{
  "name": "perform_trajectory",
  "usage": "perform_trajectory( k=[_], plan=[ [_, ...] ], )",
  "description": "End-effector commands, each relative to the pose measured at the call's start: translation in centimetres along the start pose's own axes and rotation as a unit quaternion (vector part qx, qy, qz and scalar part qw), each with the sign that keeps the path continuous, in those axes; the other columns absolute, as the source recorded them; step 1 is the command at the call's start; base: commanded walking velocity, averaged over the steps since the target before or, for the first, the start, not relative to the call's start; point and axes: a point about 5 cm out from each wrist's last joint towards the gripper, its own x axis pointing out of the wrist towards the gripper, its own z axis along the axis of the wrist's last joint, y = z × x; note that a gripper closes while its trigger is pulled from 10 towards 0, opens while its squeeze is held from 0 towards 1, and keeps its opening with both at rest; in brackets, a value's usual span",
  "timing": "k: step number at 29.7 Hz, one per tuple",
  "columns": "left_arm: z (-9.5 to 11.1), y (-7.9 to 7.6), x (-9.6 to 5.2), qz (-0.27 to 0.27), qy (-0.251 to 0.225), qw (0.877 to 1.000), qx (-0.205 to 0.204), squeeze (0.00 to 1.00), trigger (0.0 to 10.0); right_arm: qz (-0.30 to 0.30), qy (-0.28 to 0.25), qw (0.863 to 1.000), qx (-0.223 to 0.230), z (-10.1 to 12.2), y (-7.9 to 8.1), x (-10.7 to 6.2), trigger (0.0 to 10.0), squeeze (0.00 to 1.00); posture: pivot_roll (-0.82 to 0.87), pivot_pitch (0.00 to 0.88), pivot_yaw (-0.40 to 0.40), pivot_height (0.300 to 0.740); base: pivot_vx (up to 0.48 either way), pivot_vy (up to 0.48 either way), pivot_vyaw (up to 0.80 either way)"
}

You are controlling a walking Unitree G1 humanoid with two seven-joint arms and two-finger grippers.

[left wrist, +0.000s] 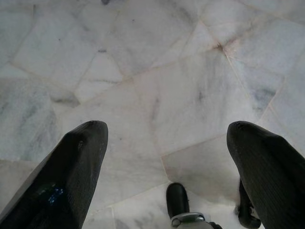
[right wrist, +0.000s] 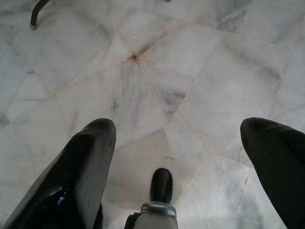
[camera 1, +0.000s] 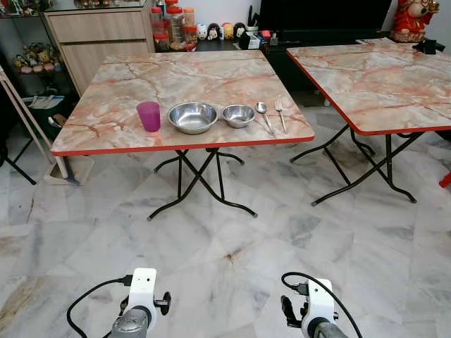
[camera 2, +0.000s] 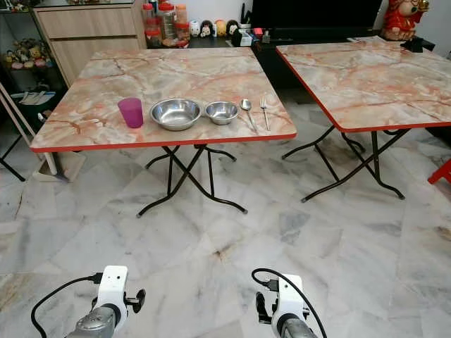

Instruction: Setting the table

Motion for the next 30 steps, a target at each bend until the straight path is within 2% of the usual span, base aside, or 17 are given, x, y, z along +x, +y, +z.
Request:
perform_trajectory(
  k=[1, 5, 6, 7, 12, 15, 24, 27, 30],
  plan=[
    [-0.4, 0.2, -0.1, 0.003, 0.015, 1.000, 0.012, 1.00, 10.0, 0.000, -0.001, 1.000, -0.005, -0.1, 0.0, 0.0, 10.0, 1.00, 0.02, 0.000, -0.009, 0.740, 0.000, 0.000, 0.00],
    [-0.5, 0.4, -0.1, 0.010, 0.018, 1.000, 0.009, 1.00, 10.0, 0.001, -0.001, 1.000, 0.004, -0.1, 0.0, 0.0, 10.0, 1.00, 0.02, 0.000, -0.009, 0.740, 0.000, 0.000, 0.00],
    [-0.4, 0.5, -0.1, 0.018, 0.017, 0.999, 0.024, 0.00, 10.0, 0.003, 0.000, 1.000, 0.007, -0.1, 0.1, 0.0, 10.0, 0.05, 0.02, 0.000, -0.010, 0.740, 0.000, 0.000, 0.00],
    [-0.5, 0.5, -0.1, 0.020, 0.019, 0.999, 0.022, 0.00, 10.0, 0.004, -0.001, 1.000, 0.007, -0.1, 0.1, 0.0, 10.0, 0.00, 0.02, 0.000, -0.011, 0.740, 0.000, 0.000, 0.00],
    [-0.6, 0.4, -0.1, 0.012, 0.020, 1.000, -0.012, 0.00, 10.0, 0.001, -0.003, 1.000, 0.011, 0.0, 0.0, 0.0, 10.0, 0.00, 0.02, 0.000, -0.012, 0.740, 0.000, 0.000, 0.00],
    [-0.8, 0.3, -0.1, 0.007, 0.024, 1.000, -0.013, 0.00, 10.0, 0.000, -0.003, 1.000, 0.009, 0.0, 0.0, 0.0, 10.0, 0.00, 0.02, 0.000, -0.012, 0.740, 0.000, 0.000, 0.00],
    [-1.5, 0.5, -0.3, 0.019, 0.038, 0.999, -0.007, 0.00, 10.0, -0.002, -0.004, 1.000, 0.016, 0.0, -0.2, -0.1, 10.0, 0.00, 0.02, 0.000, -0.014, 0.740, 0.318, 0.000, 0.00],
    [-1.5, 0.5, -0.3, 0.020, 0.038, 0.999, -0.009, 0.00, 10.0, 0.001, -0.007, 1.000, 0.003, 0.0, -0.3, -0.1, 10.0, 0.00, 0.02, 0.000, -0.016, 0.740, 0.307, 0.000, 0.00],
    [-1.4, 0.5, -0.3, 0.020, 0.038, 0.999, -0.009, 0.00, 10.0, -0.005, -0.012, 1.000, -0.003, 0.1, -0.4, -0.1, 10.0, 0.00, 0.02, 0.000, -0.016, 0.740, 0.304, 0.000, 0.67]
  ],
)
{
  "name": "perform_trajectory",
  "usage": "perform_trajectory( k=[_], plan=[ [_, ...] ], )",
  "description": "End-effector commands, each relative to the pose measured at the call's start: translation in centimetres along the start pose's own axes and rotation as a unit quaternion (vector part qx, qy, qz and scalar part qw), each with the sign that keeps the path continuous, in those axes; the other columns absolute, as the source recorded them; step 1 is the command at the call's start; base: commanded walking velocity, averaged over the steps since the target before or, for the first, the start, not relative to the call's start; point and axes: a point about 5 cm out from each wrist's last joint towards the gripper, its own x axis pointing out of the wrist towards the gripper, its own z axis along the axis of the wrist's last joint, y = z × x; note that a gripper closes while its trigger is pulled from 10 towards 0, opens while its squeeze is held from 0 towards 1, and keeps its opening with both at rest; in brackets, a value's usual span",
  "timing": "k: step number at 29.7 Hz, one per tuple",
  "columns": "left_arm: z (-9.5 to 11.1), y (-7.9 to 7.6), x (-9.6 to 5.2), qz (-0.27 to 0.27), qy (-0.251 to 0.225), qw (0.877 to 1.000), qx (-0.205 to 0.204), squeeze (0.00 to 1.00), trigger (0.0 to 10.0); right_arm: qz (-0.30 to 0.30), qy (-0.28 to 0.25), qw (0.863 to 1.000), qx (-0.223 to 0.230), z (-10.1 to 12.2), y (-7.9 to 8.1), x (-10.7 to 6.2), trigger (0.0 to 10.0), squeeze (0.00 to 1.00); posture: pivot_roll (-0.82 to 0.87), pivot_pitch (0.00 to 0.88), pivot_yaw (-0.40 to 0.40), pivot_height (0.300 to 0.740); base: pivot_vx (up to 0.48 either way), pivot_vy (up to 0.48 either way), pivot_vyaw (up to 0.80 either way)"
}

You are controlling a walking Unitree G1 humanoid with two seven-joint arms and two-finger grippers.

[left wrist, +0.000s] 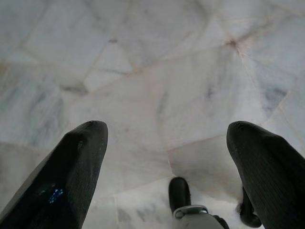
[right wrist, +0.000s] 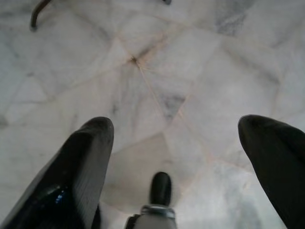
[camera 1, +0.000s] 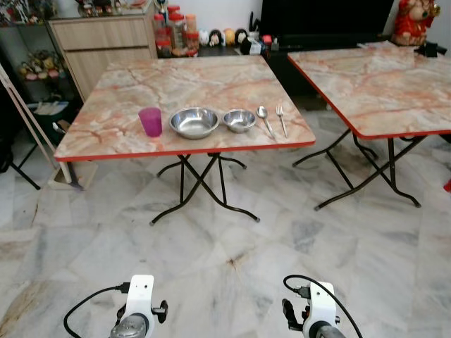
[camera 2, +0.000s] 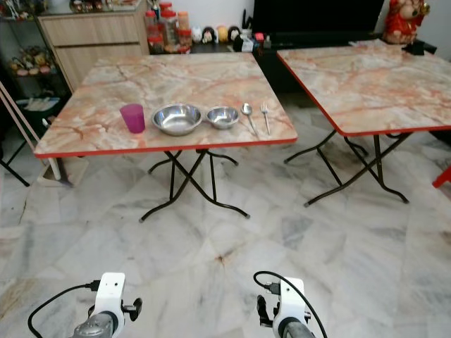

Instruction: Setting the table

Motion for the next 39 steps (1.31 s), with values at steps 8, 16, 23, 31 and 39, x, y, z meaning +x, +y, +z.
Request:
perform_trajectory(
  k=[8, 16, 23, 31, 39],
  plan=[
    [-0.36, 0.14, -0.05, 0.006, 0.011, 1.000, -0.001, 0.00, 10.0, 0.002, -0.008, 1.000, 0.007, 0.42, 0.27, 0.13, 10.0, 0.00, 0.02, 0.000, -0.020, 0.740, 0.304, 0.000, 0.10],
    [-0.44, 0.10, -0.07, 0.006, 0.012, 1.000, -0.003, 0.00, 10.0, -0.001, -0.008, 1.000, 0.007, 0.47, 0.18, 0.14, 10.0, 0.00, 0.02, 0.000, -0.023, 0.740, 0.304, 0.000, 0.00],
    [-0.38, 0.07, -0.05, 0.006, 0.012, 1.000, -0.004, 0.00, 10.0, 0.001, -0.012, 1.000, 0.001, 0.66, 0.19, 0.17, 10.0, 0.00, 0.02, 0.000, -0.026, 0.740, 0.304, 0.000, 0.00],
    [-0.34, 0.10, -0.04, 0.006, 0.011, 1.000, -0.005, 0.00, 10.0, 0.000, -0.013, 1.000, -0.006, 0.69, 0.21, 0.17, 10.0, 0.00, 0.02, 0.000, -0.026, 0.740, 0.304, 0.000, 0.32],
    [-0.34, 0.16, -0.04, 0.008, 0.011, 1.000, -0.006, 0.00, 10.0, 0.002, -0.013, 1.000, 0.006, 0.69, 0.33, 0.19, 10.0, 0.00, 0.02, 0.000, -0.024, 0.740, 0.304, 0.000, 0.00]
  ],
)
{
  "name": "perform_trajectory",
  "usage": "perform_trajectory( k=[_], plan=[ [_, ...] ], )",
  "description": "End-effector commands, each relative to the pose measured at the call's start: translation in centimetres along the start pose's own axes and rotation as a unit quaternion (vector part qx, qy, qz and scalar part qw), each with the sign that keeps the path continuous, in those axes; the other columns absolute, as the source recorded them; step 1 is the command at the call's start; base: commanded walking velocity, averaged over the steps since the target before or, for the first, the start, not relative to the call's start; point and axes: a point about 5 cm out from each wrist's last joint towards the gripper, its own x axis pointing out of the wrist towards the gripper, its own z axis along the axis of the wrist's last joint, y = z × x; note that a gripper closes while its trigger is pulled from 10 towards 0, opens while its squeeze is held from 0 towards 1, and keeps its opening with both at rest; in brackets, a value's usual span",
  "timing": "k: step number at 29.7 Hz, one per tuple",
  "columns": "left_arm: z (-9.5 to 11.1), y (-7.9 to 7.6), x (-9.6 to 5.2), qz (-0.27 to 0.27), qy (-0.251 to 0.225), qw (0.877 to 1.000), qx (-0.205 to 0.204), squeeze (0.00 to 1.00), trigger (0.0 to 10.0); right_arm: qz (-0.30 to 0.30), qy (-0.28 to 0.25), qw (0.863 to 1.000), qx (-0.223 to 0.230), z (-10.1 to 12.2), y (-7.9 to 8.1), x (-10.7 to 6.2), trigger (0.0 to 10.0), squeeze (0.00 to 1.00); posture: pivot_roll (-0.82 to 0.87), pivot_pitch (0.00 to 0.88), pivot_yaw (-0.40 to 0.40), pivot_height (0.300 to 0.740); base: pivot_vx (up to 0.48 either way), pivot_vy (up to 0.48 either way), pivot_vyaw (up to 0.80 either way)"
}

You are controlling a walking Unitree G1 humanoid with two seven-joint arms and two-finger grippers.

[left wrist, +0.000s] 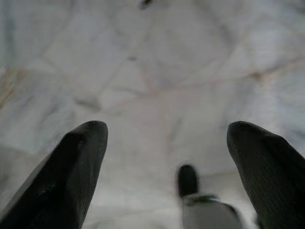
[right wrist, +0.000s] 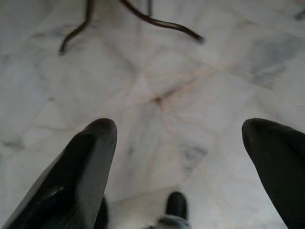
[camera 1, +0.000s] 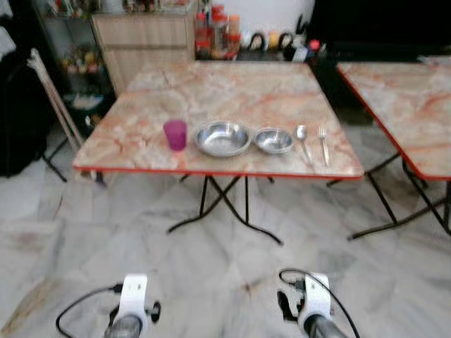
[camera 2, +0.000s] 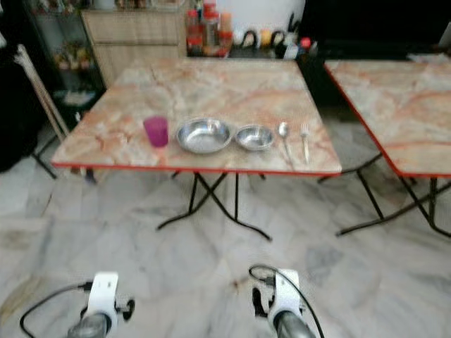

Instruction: Setting the table

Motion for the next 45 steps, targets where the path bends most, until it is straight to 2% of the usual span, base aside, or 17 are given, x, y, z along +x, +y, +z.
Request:
perform_trajectory(
  k=[1, 7, 9, 45],
  plan=[
    [0.07, 0.49, 0.03, 0.006, 0.002, 1.000, 0.000, 0.00, 10.0, 0.004, -0.010, 1.000, 0.004, 0.67, 0.39, 0.21, 10.0, 0.00, 0.02, 0.000, -0.024, 0.740, 0.304, 0.000, 0.00],
    [-0.02, 0.57, 0.00, 0.007, 0.003, 1.000, 0.001, 0.00, 10.0, 0.010, -0.008, 1.000, -0.015, 0.55, 0.59, 0.19, 10.0, 0.00, 0.02, 0.000, -0.023, 0.740, 0.304, 0.000, 0.15],
    [-0.04, 0.57, 0.00, 0.007, 0.003, 1.000, 0.001, 0.00, 10.0, 0.012, -0.003, 1.000, -0.002, 0.36, 0.64, 0.17, 10.0, 0.00, 0.02, 0.000, -0.024, 0.740, 0.300, 0.000, 0.00],
    [0.05, 0.55, 0.02, 0.005, 0.003, 1.000, 0.002, 0.00, 10.0, 0.007, -0.006, 1.000, -0.002, 0.48, 0.63, 0.20, 10.0, 0.00, 0.03, 0.000, -0.022, 0.740, 0.303, 0.000, 0.00]
  ],
)
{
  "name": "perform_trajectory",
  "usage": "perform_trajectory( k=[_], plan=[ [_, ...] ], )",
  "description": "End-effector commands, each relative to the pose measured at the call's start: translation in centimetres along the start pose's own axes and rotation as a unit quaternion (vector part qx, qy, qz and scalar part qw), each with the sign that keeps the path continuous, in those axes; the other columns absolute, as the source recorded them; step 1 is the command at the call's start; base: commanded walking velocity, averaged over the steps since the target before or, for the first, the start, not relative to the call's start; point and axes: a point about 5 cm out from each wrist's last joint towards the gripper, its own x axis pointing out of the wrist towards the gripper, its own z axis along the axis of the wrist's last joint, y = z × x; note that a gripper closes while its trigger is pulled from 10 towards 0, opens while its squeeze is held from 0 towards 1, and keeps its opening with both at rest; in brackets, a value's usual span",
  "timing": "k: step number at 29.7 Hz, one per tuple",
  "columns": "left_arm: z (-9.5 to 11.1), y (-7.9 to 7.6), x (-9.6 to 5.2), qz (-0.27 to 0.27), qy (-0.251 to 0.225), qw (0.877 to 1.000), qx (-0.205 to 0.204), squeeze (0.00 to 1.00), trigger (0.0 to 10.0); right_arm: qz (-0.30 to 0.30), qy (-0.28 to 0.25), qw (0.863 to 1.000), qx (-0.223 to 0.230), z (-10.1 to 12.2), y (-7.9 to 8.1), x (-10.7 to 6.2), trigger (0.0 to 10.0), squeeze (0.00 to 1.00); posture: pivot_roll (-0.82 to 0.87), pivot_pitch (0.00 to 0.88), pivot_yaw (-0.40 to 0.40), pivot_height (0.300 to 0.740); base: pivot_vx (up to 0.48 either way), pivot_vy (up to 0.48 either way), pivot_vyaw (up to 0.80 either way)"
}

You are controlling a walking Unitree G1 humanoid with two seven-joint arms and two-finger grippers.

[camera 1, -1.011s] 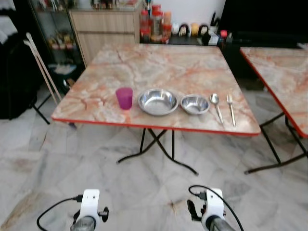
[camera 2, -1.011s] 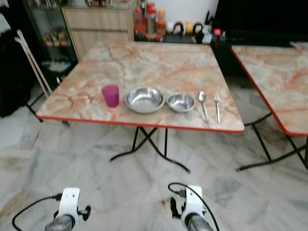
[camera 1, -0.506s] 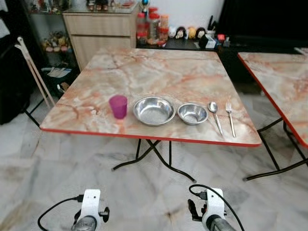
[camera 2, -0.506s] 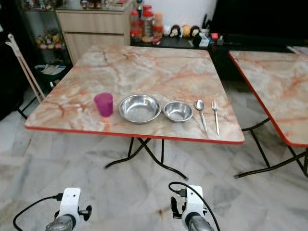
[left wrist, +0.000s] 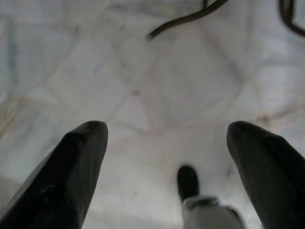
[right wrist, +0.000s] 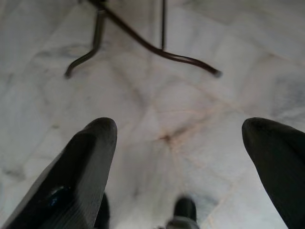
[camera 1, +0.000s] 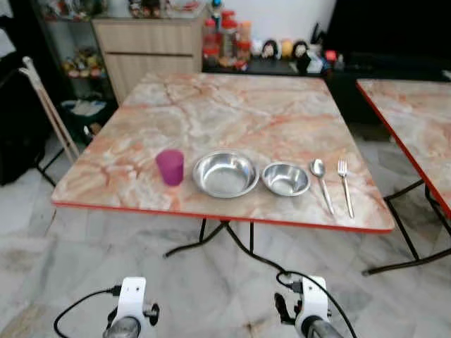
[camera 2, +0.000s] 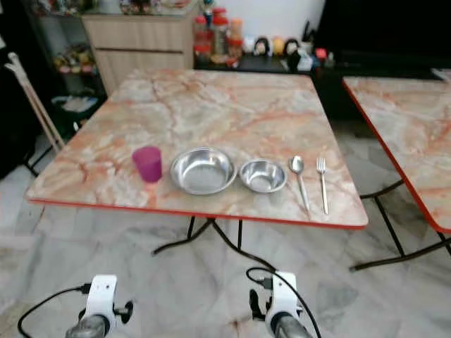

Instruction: Setting the table

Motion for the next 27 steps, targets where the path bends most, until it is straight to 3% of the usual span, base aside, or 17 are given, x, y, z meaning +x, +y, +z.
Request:
perform_trajectory(
  k=[1, 16, 27],
  plan=[
    [-0.12, -0.59, -0.01, -0.008, 0.004, 1.000, -0.003, 0.00, 10.0, -0.008, -0.005, 1.000, -0.001, 0.36, -0.49, 0.01, 10.0, 0.00, 0.03, 0.000, -0.022, 0.740, 0.300, 0.000, 0.00],
    [-0.07, -0.57, 0.00, -0.007, 0.003, 1.000, -0.001, 0.00, 10.0, -0.006, -0.002, 1.000, -0.005, 0.09, -0.42, -0.05, 10.0, 0.00, 0.02, 0.000, -0.021, 0.740, 0.300, 0.000, 0.00],
    [-0.03, -0.24, -0.08, 0.000, -0.013, 1.000, 0.017, 0.00, 10.0, -0.005, 0.000, 1.000, -0.003, -0.16, -0.43, -0.12, 10.0, 0.00, 0.03, 0.000, -0.019, 0.740, 0.000, 0.000, 0.00]
  ],
)
